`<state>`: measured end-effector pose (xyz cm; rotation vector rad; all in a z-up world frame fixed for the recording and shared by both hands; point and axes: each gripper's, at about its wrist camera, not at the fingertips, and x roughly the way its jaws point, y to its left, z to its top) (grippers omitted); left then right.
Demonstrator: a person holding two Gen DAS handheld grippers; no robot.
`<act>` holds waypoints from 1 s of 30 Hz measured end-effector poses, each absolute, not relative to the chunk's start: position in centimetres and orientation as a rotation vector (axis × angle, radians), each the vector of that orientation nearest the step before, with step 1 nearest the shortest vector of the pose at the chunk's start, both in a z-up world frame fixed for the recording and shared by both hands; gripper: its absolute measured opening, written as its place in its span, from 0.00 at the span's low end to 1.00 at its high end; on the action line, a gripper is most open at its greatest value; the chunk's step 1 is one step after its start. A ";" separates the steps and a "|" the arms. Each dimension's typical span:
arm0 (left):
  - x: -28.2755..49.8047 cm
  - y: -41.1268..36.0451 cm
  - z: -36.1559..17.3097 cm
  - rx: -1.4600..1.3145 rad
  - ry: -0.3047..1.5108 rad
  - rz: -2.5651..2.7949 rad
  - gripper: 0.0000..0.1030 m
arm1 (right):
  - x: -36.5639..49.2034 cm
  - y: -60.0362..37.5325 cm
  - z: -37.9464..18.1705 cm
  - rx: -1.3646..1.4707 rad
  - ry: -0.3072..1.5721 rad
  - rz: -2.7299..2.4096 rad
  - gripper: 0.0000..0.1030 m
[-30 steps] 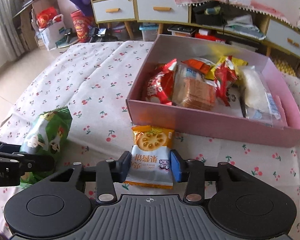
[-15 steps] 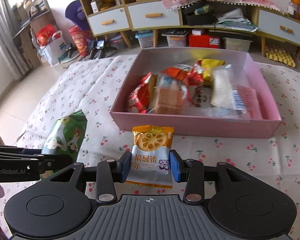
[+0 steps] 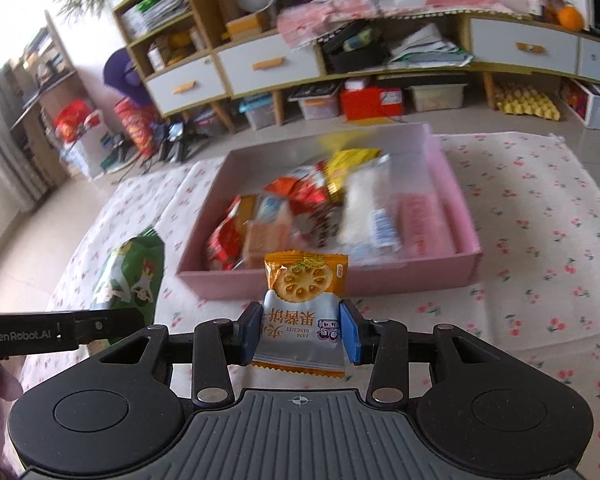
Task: Organize snacks
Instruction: 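Carry the green packet with the left tool while the right carries the orange packet into the box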
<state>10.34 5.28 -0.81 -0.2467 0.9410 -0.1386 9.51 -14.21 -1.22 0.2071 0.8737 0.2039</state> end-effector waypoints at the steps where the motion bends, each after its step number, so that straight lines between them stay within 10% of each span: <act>1: 10.7 5.0 -0.8 -0.248 0.935 -0.140 0.41 | 9.7 -14.7 -1.2 0.218 0.869 0.193 0.39; 26: 18.3 0.5 -2.7 -0.241 0.735 -0.148 0.42 | 17.8 -20.7 -3.5 0.413 0.723 0.045 0.40; 30: 17.7 0.2 -2.4 -0.215 0.705 -0.157 0.69 | 17.6 -20.9 -3.9 0.421 0.724 0.005 0.60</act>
